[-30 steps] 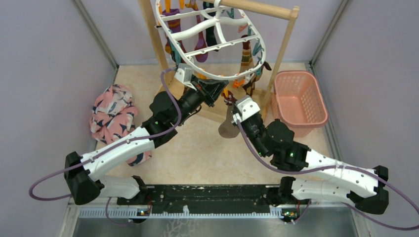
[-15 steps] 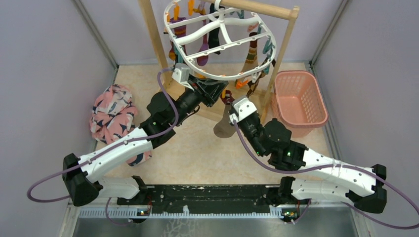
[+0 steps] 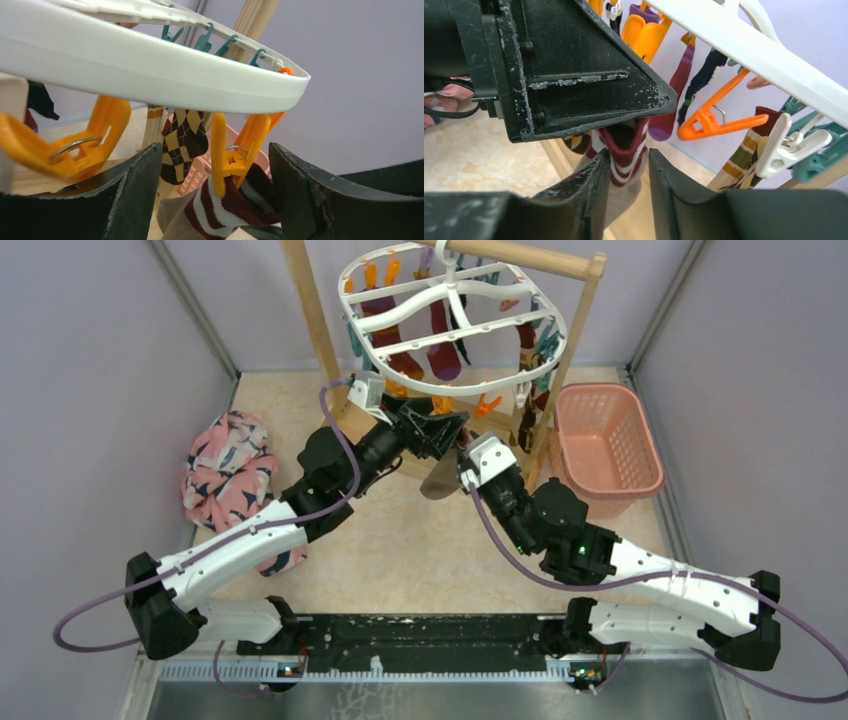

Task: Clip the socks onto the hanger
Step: Clamp the sock onto the hanger.

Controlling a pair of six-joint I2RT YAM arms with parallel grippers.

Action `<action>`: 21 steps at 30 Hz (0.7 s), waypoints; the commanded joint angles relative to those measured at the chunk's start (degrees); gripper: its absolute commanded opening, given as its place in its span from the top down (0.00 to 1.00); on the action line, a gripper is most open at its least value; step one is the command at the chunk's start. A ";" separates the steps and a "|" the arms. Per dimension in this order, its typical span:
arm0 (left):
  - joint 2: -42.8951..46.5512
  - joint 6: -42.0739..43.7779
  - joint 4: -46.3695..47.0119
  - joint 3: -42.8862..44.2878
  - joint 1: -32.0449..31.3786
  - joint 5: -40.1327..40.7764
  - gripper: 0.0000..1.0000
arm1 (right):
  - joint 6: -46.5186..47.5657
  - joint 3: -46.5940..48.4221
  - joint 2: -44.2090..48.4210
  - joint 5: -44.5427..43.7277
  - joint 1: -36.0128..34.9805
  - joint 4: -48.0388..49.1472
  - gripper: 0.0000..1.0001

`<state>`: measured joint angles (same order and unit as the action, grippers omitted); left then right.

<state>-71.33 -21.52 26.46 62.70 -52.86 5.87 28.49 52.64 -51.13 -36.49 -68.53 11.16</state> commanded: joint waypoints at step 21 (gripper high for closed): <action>12.17 7.75 -8.23 -5.71 0.21 10.28 0.02 | -23.28 -8.90 7.07 13.29 18.21 -4.22 0.27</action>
<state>-61.52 -15.38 21.43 57.76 -52.86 16.49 15.84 47.68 -46.04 -32.25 -56.21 7.33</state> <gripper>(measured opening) 0.980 0.724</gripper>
